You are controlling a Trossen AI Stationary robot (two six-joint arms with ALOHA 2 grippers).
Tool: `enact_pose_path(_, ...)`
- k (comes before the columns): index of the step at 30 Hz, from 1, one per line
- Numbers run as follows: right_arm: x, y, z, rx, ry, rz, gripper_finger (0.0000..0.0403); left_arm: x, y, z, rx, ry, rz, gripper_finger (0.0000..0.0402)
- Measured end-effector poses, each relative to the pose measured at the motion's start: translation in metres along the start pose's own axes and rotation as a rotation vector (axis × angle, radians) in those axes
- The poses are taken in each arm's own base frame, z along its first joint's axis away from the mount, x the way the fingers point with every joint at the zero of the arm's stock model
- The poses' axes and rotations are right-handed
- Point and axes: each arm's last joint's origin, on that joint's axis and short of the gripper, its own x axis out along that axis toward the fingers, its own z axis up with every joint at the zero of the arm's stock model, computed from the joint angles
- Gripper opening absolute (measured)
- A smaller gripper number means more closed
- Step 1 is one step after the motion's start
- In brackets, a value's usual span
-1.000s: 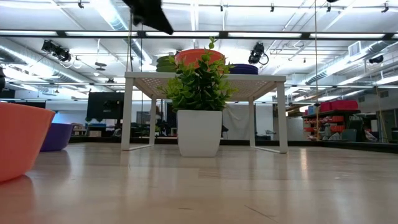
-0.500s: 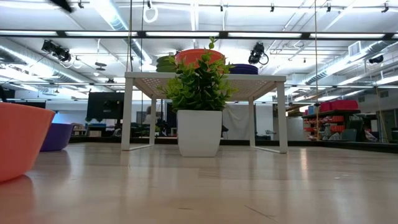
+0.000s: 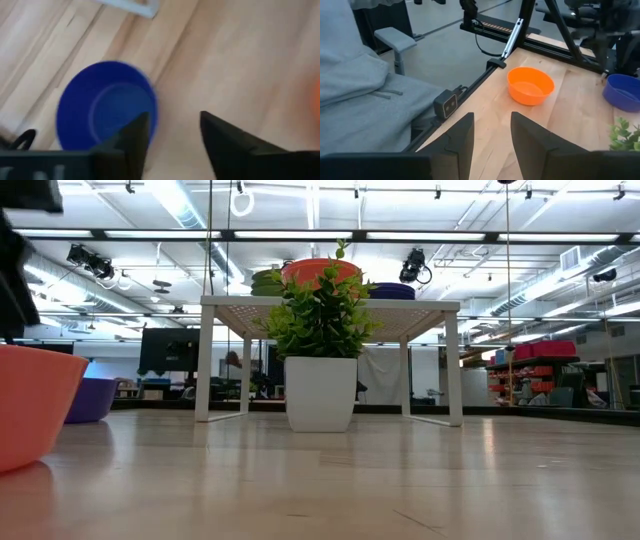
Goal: Pick & Place Mini bowls
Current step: Stack the blue bowl on top of the blue bowl on the shelf
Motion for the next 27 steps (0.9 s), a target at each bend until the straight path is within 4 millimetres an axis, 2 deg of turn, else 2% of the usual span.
enact_pose_path(4, 0.0, -0.003, 0.0, 0.003, 0.001, -0.01, 0.013, 0.015, 0.008, -0.009, 0.057, 0.046, 0.05, 0.0231)
enact_pose_path(7, 0.0, -0.003, 0.0, 0.002, 0.004, -0.012, 0.013, 0.028, 0.011, -0.016, 0.106, 0.058, 0.051, 0.0234)
enact_pose_path(10, 0.0, -0.003, 0.0, 0.002, 0.004, -0.011, 0.013, 0.041, 0.012, -0.021, 0.111, 0.082, 0.02, 0.0221)
enact_pose_path(17, 0.0, -0.003, 0.0, 0.002, 0.004, -0.011, 0.013, 0.056, 0.018, -0.019, 0.095, 0.095, 0.037, 0.0163)
enact_pose_path(27, 0.0, -0.003, -0.001, 0.005, 0.004, -0.011, 0.013, 0.065, 0.018, -0.006, 0.17, 0.179, -0.005, 0.0012)
